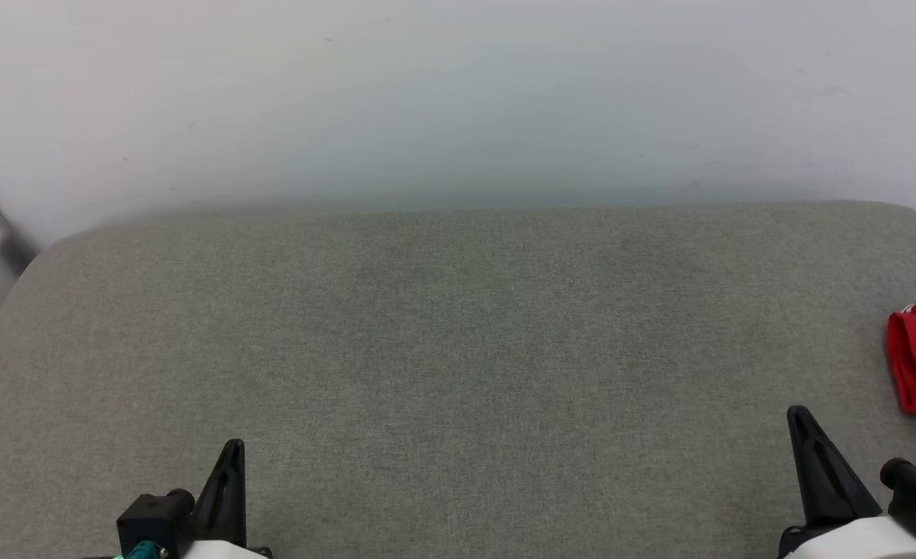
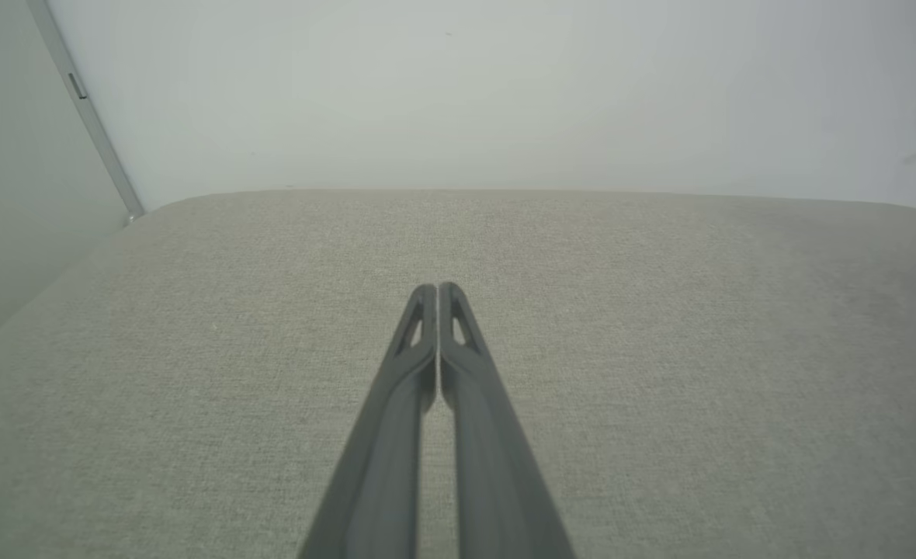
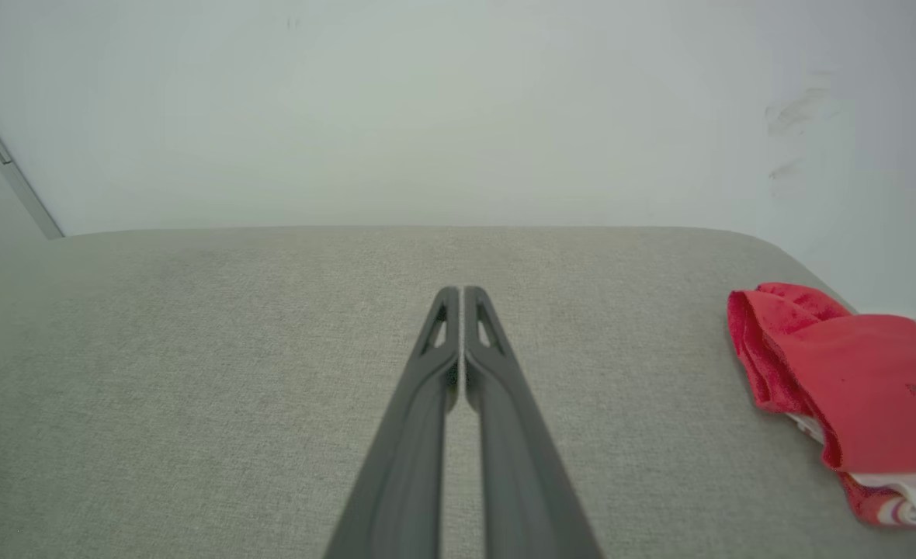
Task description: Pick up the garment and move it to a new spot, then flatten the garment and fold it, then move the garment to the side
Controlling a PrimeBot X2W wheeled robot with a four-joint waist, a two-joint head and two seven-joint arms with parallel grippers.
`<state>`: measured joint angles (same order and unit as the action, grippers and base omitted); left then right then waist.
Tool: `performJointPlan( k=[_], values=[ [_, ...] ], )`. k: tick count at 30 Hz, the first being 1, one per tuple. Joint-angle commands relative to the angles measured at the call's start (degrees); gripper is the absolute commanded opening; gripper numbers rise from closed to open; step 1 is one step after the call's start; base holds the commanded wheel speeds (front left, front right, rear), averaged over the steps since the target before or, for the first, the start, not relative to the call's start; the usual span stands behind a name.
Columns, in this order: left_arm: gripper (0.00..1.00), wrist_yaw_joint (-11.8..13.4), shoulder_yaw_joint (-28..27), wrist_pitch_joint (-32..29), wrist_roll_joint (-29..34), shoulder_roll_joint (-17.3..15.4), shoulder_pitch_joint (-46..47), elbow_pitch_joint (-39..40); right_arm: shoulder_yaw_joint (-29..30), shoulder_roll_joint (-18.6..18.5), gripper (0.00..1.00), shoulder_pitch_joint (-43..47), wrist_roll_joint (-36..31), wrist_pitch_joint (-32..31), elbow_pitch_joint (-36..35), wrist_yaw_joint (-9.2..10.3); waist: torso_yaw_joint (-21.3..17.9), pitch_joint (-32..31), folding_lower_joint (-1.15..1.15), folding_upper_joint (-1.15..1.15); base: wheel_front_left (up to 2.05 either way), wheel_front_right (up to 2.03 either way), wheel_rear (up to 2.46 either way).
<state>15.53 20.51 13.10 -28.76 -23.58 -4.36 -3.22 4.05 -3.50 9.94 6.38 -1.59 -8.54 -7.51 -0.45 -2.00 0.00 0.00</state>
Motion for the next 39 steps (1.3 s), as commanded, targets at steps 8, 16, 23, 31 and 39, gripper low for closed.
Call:
performJointPlan(
  k=[8,16,23,31,39],
  values=[
    [0.0,-2.9,-3.4,-2.2,-8.7,1.9,1.8,-0.5,-0.2,-0.3,0.0,-2.2,11.8,-0.2,2.1,0.0,0.0,0.2,0.0,0.0,0.0,0.0,0.0],
    [0.0,-5.0,-5.6,-3.7,-14.3,3.6,2.8,-1.8,-0.3,-0.5,0.0,-3.7,19.5,-0.4,4.2,0.01,0.1,0.3,0.0,0.0,0.0,0.0,0.0],
    [0.0,-6.9,-7.6,-5.2,-19.6,5.1,3.8,-2.9,-0.3,-0.7,0.0,-5.1,26.5,-0.6,6.1,0.01,0.1,0.4,0.0,0.0,0.0,0.0,0.0],
    [0.0,-8.9,-9.7,-6.7,-25.0,6.8,4.7,-4.0,-0.3,-0.8,0.0,-6.5,33.9,-0.9,8.0,0.01,0.1,0.5,0.0,0.0,0.0,0.0,0.0],
    [0.0,-10.7,-11.7,-8.2,-30.0,8.4,5.5,-4.7,-0.2,-0.8,0.0,-7.7,40.6,-1.1,9.8,0.01,0.1,0.7,0.0,0.0,0.0,0.0,0.0]
  ],
)
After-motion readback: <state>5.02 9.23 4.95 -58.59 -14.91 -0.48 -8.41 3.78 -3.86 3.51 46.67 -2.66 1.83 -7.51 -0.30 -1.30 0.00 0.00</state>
